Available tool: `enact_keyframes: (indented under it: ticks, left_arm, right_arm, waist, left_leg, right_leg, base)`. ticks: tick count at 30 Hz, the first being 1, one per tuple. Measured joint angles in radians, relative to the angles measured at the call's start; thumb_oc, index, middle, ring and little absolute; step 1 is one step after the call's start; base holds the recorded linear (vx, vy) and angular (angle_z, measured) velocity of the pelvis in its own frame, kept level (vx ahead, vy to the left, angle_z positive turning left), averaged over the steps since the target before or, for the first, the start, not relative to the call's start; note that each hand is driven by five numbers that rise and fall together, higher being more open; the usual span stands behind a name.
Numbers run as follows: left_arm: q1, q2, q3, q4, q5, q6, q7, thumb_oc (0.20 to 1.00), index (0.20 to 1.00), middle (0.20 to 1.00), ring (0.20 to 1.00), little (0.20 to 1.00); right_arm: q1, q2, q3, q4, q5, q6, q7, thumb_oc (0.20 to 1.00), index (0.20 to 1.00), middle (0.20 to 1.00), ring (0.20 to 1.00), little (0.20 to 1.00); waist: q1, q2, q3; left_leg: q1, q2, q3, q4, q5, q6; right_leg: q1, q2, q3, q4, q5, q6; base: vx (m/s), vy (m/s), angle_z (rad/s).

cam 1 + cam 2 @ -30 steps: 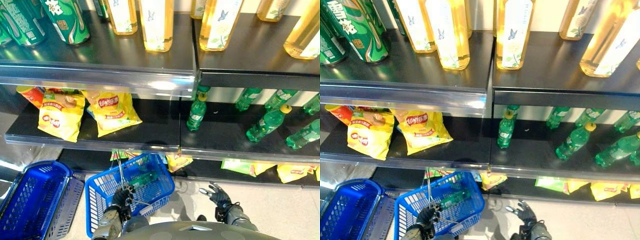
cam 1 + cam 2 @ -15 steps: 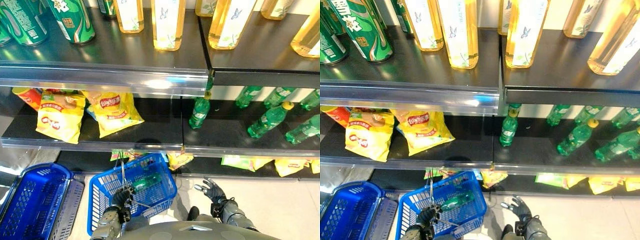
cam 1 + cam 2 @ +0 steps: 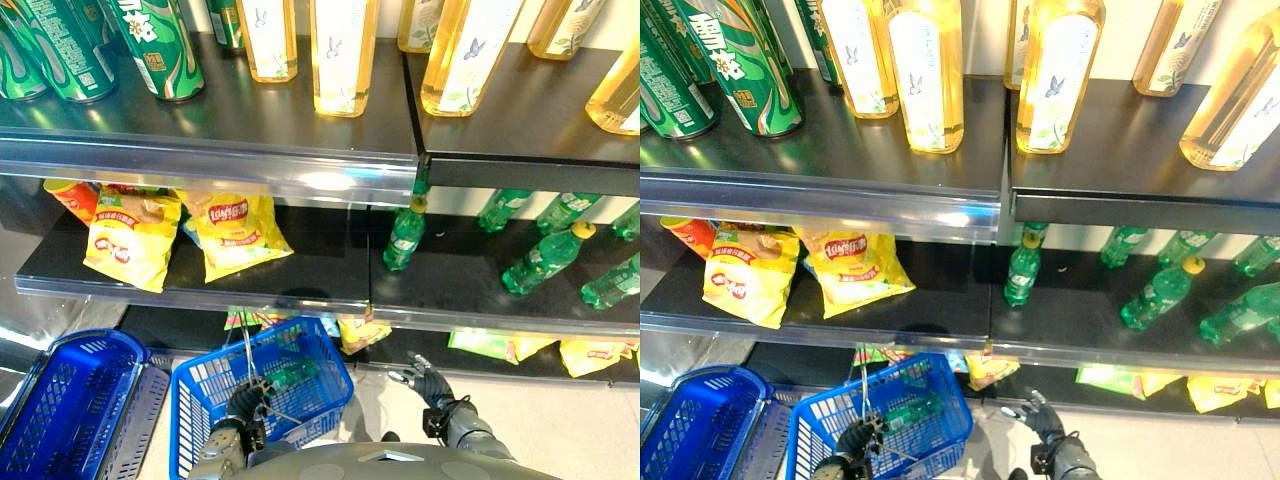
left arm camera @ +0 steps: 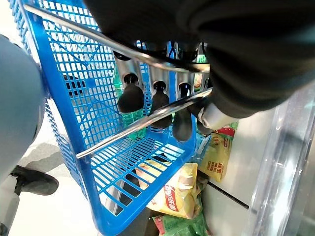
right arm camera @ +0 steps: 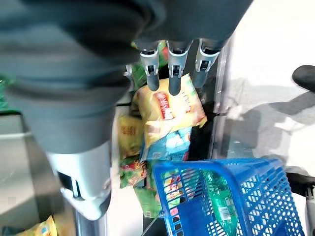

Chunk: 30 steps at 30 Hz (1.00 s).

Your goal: Pick up the snacks into the basket

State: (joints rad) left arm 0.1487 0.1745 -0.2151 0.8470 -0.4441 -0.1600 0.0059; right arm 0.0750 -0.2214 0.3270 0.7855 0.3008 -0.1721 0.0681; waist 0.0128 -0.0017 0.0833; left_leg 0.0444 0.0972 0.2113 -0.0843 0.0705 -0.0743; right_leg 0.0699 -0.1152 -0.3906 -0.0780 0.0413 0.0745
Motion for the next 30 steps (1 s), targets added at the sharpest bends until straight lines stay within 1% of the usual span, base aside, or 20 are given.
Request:
enact_keyframes:
  ticks: [2, 6, 17, 18, 20, 21, 22, 23, 24, 25, 26, 27, 28, 29, 30]
  left_arm:
    - [0.01, 0.001, 0.0, -0.006, 0.0, 0.0, -0.003, 0.2, 0.2, 0.2, 0.2, 0.2]
    - [0.013, 0.002, 0.001, -0.006, 0.0, 0.0, -0.003, 0.2, 0.2, 0.2, 0.2, 0.2]
    - [0.017, 0.004, 0.001, -0.017, 0.0, 0.0, -0.004, 0.2, 0.2, 0.2, 0.2, 0.2]
    - [0.013, 0.005, 0.002, -0.019, 0.0, 0.0, -0.004, 0.2, 0.2, 0.2, 0.2, 0.2]
    - [-0.017, 0.013, 0.001, -0.026, 0.0, -0.001, -0.004, 0.2, 0.2, 0.2, 0.2, 0.2]
    - [-0.045, 0.017, 0.0, -0.03, 0.0, -0.001, -0.004, 0.2, 0.2, 0.2, 0.2, 0.2]
    - [-0.058, 0.016, -0.004, -0.032, -0.001, -0.001, -0.004, 0.2, 0.2, 0.2, 0.2, 0.2]
    - [-0.069, 0.012, -0.004, -0.036, 0.0, -0.001, -0.004, 0.2, 0.2, 0.2, 0.2, 0.2]
    - [-0.074, 0.008, -0.004, -0.034, 0.0, -0.001, -0.005, 0.2, 0.2, 0.2, 0.2, 0.2]
    - [-0.07, 0.006, -0.001, -0.029, 0.0, -0.001, -0.005, 0.2, 0.2, 0.2, 0.2, 0.2]
    - [-0.063, 0.002, 0.0, -0.029, 0.0, -0.001, -0.005, 0.2, 0.2, 0.2, 0.2, 0.2]
    - [-0.055, -0.006, -0.002, -0.031, 0.0, -0.001, -0.006, 0.2, 0.2, 0.2, 0.2, 0.2]
    - [-0.055, -0.004, -0.002, -0.037, 0.0, 0.001, -0.006, 0.2, 0.2, 0.2, 0.2, 0.2]
    - [-0.056, 0.005, -0.003, -0.039, 0.003, 0.001, -0.006, 0.2, 0.2, 0.2, 0.2, 0.2]
    - [-0.057, 0.009, -0.003, -0.041, 0.003, 0.001, -0.006, 0.2, 0.2, 0.2, 0.2, 0.2]
  right_arm:
    - [0.026, -0.022, 0.012, -0.078, -0.028, -0.012, 0.01, 1.0, 1.0, 1.0, 1.0, 1.0]
    - [0.025, -0.028, 0.014, -0.08, -0.054, -0.014, 0.012, 1.0, 1.0, 1.0, 1.0, 1.0]
    - [0.025, -0.037, 0.022, -0.076, -0.059, -0.019, 0.02, 1.0, 1.0, 1.0, 1.0, 1.0]
    - [0.013, -0.036, 0.023, -0.065, -0.059, -0.019, 0.019, 1.0, 1.0, 1.0, 1.0, 1.0]
    - [-0.005, -0.039, 0.022, -0.066, -0.059, -0.019, 0.014, 1.0, 1.0, 1.0, 1.0, 1.0]
    - [-0.022, -0.048, 0.022, -0.068, -0.058, -0.02, 0.009, 1.0, 1.0, 1.0, 1.0, 1.0]
    - [-0.03, -0.059, 0.022, -0.07, -0.058, -0.021, 0.008, 1.0, 1.0, 1.0, 1.0, 1.0]
    - [-0.034, -0.071, 0.021, -0.073, -0.058, -0.022, 0.007, 1.0, 1.0, 1.0, 1.0, 1.0]
    - [-0.042, -0.073, 0.019, -0.071, -0.058, -0.022, 0.004, 1.0, 1.0, 1.0, 1.0, 1.0]
    - [-0.037, -0.074, 0.0, -0.079, -0.06, -0.022, 0.003, 1.0, 1.0, 1.0, 1.0, 1.0]
    - [-0.033, -0.074, -0.007, -0.082, -0.061, -0.022, 0.002, 1.0, 1.0, 1.0, 1.0, 1.0]
    - [-0.019, -0.077, -0.02, -0.09, -0.063, -0.022, -0.002, 1.0, 1.0, 1.0, 1.0, 1.0]
    - [-0.012, -0.074, -0.024, -0.101, -0.063, -0.02, -0.003, 1.0, 1.0, 1.0, 1.0, 1.0]
    - [0.002, -0.067, -0.021, -0.107, -0.063, -0.02, -0.003, 1.0, 1.0, 1.0, 1.0, 1.0]
    - [0.002, -0.063, -0.019, -0.111, -0.063, -0.02, -0.003, 1.0, 1.0, 1.0, 1.0, 1.0]
  waist:
    - [0.0, -0.001, -0.005]
    - [0.001, -0.007, -0.011]
    - [0.002, -0.007, -0.009]
    - [0.003, -0.009, -0.003]
    - [-0.001, -0.024, 0.012]
    - [0.001, -0.028, 0.027]
    - [-0.004, -0.025, 0.031]
    - [-0.008, -0.018, 0.039]
    - [-0.023, -0.03, 0.052]
    - [-0.026, -0.039, 0.052]
    - [-0.026, -0.04, 0.046]
    - [-0.046, -0.024, 0.04]
    - [-0.057, -0.027, 0.042]
    - [-0.072, -0.045, 0.039]
    - [-0.072, -0.051, 0.042]
  left_leg:
    - [0.001, 0.0, 0.002, 0.0, 0.0, 0.0]
    - [0.011, 0.001, 0.003, -0.002, 0.0, 0.0]
    - [-0.004, 0.007, 0.001, 0.0, 0.003, -0.007]
    - [-0.015, 0.008, -0.006, 0.023, 0.003, -0.011]
    - [-0.07, 0.006, -0.018, 0.086, 0.001, -0.014]
    - [-0.107, 0.004, -0.01, 0.127, 0.003, -0.014]
    - [-0.109, 0.006, 0.034, 0.101, 0.022, -0.023]
    - [-0.111, 0.015, 0.083, 0.086, 0.024, -0.016]
    - [-0.103, 0.014, 0.167, 0.1, -0.008, 0.008]
    - [-0.072, -0.001, 0.21, 0.118, -0.024, 0.012]
    - [-0.054, -0.01, 0.207, 0.105, -0.026, 0.014]
    - [-0.034, -0.025, 0.174, 0.053, -0.041, 0.033]
    - [-0.032, -0.032, 0.166, 0.032, -0.027, 0.041]
    - [-0.029, -0.054, 0.159, 0.012, -0.015, 0.055]
    - [-0.034, -0.061, 0.161, 0.01, -0.011, 0.06]
  right_leg:
    - [0.001, 0.0, 0.001, -0.001, 0.001, 0.0]
    - [0.013, 0.003, 0.001, -0.007, 0.001, 0.0]
    - [0.003, 0.011, -0.002, -0.013, 0.003, -0.002]
    - [-0.003, 0.017, -0.001, -0.012, 0.002, -0.002]
    - [-0.012, 0.005, -0.004, -0.007, 0.002, -0.004]
    - [-0.015, 0.005, -0.018, -0.011, 0.009, -0.013]
    - [-0.021, 0.006, -0.036, -0.012, 0.018, -0.031]
    - [-0.023, 0.003, -0.05, -0.016, 0.015, -0.029]
    - [-0.022, -0.015, -0.079, -0.018, 0.016, -0.039]
    - [-0.018, -0.041, -0.105, -0.014, 0.023, -0.025]
    - [-0.013, -0.05, -0.115, -0.009, 0.023, -0.009]
    - [-0.028, -0.053, -0.118, 0.024, 0.028, 0.006]
    - [-0.042, -0.069, -0.121, 0.061, 0.014, 0.017]
    - [-0.061, -0.093, -0.116, 0.09, 0.006, 0.032]
    - [-0.086, -0.108, -0.104, 0.129, -0.002, 0.039]
  base:
    - [0.0, 0.0, 0.0]
    - [0.0, -0.044, 0.0]
    - [-0.04, -0.073, 0.01]
    - [-0.13, -0.039, 0.09]
    - [-0.1, -0.007, 0.26]
    - [-0.03, 0.065, 0.35]
    - [0.02, 0.072, 0.42]
    - [0.09, 0.243, 0.31]
    - [-0.04, 0.239, 0.15]
    - [-0.06, 0.272, 0.0]
    - [-0.1, 0.088, 0.03]
    - [-0.07, 0.077, 0.22]
    - [-0.16, 0.098, 0.38]
    - [-0.16, 0.098, 0.28]
    - [-0.15, 0.057, 0.11]
